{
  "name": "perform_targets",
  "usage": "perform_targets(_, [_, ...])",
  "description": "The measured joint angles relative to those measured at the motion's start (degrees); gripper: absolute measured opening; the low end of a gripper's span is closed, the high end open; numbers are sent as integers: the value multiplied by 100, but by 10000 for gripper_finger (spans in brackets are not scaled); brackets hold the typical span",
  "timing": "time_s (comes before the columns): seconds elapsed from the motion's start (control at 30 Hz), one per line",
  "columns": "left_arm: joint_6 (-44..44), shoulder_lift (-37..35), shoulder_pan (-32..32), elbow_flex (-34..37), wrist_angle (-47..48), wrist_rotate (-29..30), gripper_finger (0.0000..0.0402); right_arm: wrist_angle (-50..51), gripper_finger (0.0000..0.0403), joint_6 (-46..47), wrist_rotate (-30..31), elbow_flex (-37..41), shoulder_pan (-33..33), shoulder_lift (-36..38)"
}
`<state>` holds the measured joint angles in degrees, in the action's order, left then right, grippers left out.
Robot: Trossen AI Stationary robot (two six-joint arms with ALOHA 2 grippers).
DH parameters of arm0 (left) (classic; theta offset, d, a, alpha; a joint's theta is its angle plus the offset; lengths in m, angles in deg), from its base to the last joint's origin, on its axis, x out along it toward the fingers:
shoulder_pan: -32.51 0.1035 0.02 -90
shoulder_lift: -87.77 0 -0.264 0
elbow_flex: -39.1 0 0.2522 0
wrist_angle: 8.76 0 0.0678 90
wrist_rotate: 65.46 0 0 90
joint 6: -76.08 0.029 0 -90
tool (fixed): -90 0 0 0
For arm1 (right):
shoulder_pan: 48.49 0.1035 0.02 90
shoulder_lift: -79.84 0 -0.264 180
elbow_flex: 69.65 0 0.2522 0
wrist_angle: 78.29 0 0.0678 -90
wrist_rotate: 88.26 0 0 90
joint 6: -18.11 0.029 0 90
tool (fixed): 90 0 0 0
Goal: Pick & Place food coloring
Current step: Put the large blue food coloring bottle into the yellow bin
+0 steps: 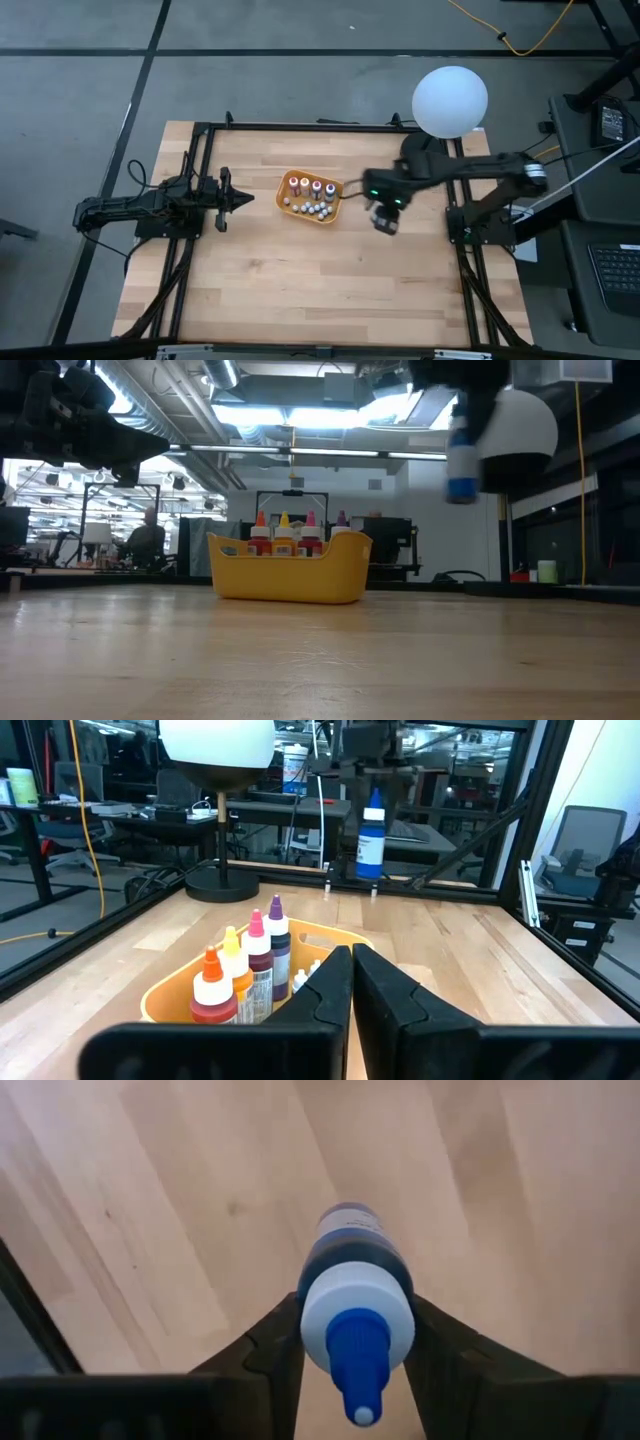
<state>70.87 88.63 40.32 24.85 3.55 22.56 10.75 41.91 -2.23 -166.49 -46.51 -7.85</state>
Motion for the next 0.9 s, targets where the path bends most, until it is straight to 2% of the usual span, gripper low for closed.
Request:
perform_targets(0.3, [0, 0, 0, 0, -1, 0, 11, 451, 147, -2376, -8, -3038, -440, -2222])
perform_targets(0.53, [0, 0, -2, 0, 0, 0, 6, 747, 148, -3477, -7, -5220, -665, -3713])
perform_targets(0.63, [0, 2, 0, 2, 2, 0, 8, 205, 148, -3654, -41, -4890, -746, -3771])
perform_targets(0.9, [0, 4, 0, 2, 2, -4, 8, -80, 149, -3777, 278, -4815, -820, -4065])
